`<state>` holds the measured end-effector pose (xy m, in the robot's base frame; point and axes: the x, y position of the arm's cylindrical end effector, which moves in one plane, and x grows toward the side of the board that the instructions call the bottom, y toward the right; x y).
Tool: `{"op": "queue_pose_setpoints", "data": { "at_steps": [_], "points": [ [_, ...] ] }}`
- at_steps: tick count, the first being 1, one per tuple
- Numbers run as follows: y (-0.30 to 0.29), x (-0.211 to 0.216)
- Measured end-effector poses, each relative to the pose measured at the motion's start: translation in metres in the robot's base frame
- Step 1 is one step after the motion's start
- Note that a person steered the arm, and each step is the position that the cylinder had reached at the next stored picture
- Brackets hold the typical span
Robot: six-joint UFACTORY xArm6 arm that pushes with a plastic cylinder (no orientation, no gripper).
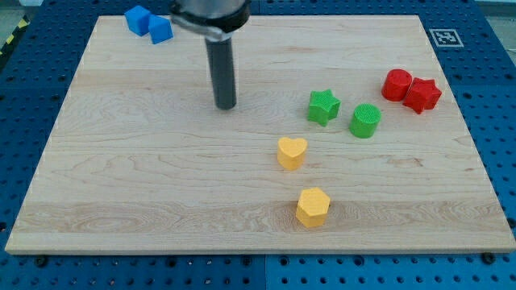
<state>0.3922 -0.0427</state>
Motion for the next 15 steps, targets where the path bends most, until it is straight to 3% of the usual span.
{"op": "queue_pose_setpoints", "data": {
  "at_steps": [2, 5, 7, 10, 15],
  "points": [
    [0.138, -0.030],
    [0.218, 0.011],
    [0.211, 0.023],
    [0.124, 0.024],
    [0.115, 0.051]
  ]
}}
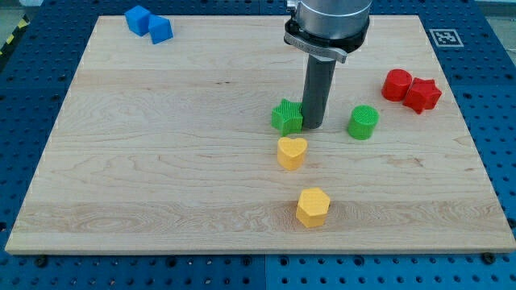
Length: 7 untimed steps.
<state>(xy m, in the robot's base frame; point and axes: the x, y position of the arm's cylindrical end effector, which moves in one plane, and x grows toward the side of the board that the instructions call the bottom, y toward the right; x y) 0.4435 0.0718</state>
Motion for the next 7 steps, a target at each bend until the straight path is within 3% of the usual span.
{"op": "queue_pose_setpoints", "data": {
  "at_steps": [5, 7],
  "points": [
    [-0.002, 0.008],
    [-0.040, -0.010]
  ]
}}
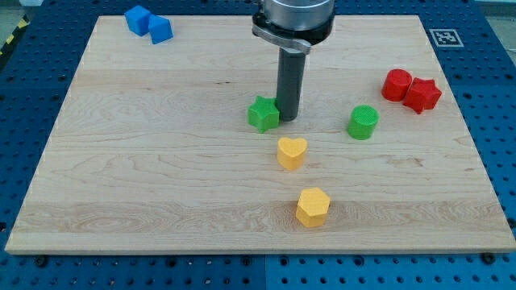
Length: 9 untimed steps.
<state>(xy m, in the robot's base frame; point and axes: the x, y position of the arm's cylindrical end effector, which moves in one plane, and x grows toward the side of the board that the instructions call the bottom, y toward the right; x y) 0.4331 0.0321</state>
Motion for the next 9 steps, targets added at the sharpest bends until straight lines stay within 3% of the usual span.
{"op": "queue_pose_setpoints", "data": {
  "at_steps": [2, 6, 9],
  "points": [
    [-0.015, 0.021],
    [-0.087, -0.034],
    [-0.153, -0.035]
  ]
}}
